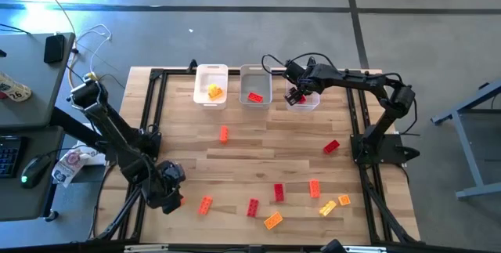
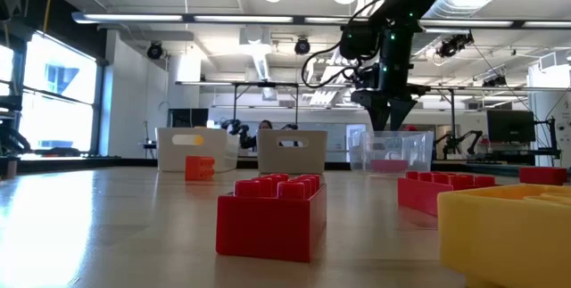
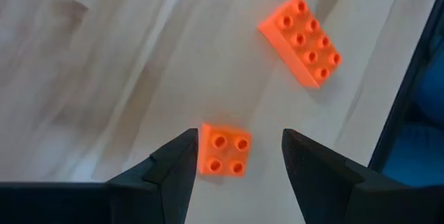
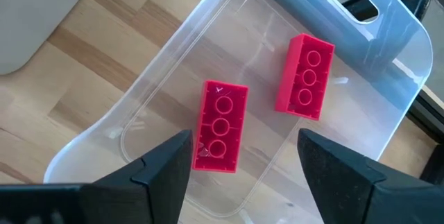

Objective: Sort & place blocks by color
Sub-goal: Put the orange game piece into the gray bin

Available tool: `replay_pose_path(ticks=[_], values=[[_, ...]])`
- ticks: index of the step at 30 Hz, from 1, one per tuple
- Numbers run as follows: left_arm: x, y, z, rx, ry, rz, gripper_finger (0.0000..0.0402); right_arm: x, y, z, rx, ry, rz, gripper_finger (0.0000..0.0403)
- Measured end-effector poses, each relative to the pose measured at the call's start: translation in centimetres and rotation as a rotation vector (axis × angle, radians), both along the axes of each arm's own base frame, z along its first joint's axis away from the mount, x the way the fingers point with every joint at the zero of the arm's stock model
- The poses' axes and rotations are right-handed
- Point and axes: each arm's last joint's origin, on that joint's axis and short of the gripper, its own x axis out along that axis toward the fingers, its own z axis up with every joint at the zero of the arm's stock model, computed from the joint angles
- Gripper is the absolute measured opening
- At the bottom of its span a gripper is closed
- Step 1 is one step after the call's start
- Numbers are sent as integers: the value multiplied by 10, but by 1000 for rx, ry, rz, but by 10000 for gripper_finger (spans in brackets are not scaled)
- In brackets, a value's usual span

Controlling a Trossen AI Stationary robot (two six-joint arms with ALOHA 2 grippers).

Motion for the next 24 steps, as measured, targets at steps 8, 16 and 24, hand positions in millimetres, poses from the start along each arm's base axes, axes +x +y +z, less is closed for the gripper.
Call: replay_pose_path(ticks=[8, 16, 24], values=[[0, -13, -5, 20, 29, -22, 197, 0, 0, 0, 0, -4, 1, 248], [3, -16, -17, 60, 73, -4, 197, 0, 0, 0, 0, -4, 1, 248], [4, -21, -29, 62, 147, -21, 197, 0, 0, 0, 9, -10, 4, 248]])
